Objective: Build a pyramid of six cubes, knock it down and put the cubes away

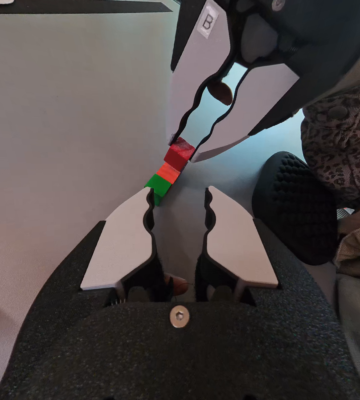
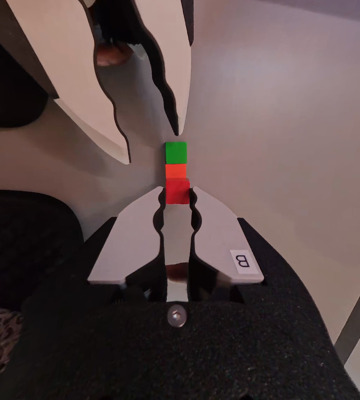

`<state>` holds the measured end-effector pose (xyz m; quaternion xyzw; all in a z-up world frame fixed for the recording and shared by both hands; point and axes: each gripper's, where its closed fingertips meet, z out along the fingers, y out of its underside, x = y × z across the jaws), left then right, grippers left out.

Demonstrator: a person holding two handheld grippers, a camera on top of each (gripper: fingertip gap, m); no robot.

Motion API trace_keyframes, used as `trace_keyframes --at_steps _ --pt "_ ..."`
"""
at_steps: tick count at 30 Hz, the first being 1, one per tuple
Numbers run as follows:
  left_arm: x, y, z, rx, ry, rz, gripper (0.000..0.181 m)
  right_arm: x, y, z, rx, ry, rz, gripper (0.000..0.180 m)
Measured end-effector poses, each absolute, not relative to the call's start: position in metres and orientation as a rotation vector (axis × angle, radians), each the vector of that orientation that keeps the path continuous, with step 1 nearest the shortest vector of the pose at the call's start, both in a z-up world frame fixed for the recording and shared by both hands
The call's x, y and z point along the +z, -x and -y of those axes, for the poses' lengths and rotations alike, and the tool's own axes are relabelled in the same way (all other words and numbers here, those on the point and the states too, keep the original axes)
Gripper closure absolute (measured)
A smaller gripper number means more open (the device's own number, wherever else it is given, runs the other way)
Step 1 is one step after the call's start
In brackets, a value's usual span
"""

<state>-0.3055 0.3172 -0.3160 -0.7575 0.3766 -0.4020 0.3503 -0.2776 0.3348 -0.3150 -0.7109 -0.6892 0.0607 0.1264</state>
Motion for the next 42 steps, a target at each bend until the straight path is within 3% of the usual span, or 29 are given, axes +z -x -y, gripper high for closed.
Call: trace_keyframes --at_steps 31,42 --pt "-0.3183 0.3038 -0.3158 -1.08 1.985 -0.975 0.14 -0.3237 0.2808 -0.3354 0.276 2.079 1.973 0.158" --pt "-0.3189 0.3032 -0.3156 -1.089 1.99 -0.977 0.141 -0.3227 0.2813 -0.3356 0.296 2.072 1.96 0.15"
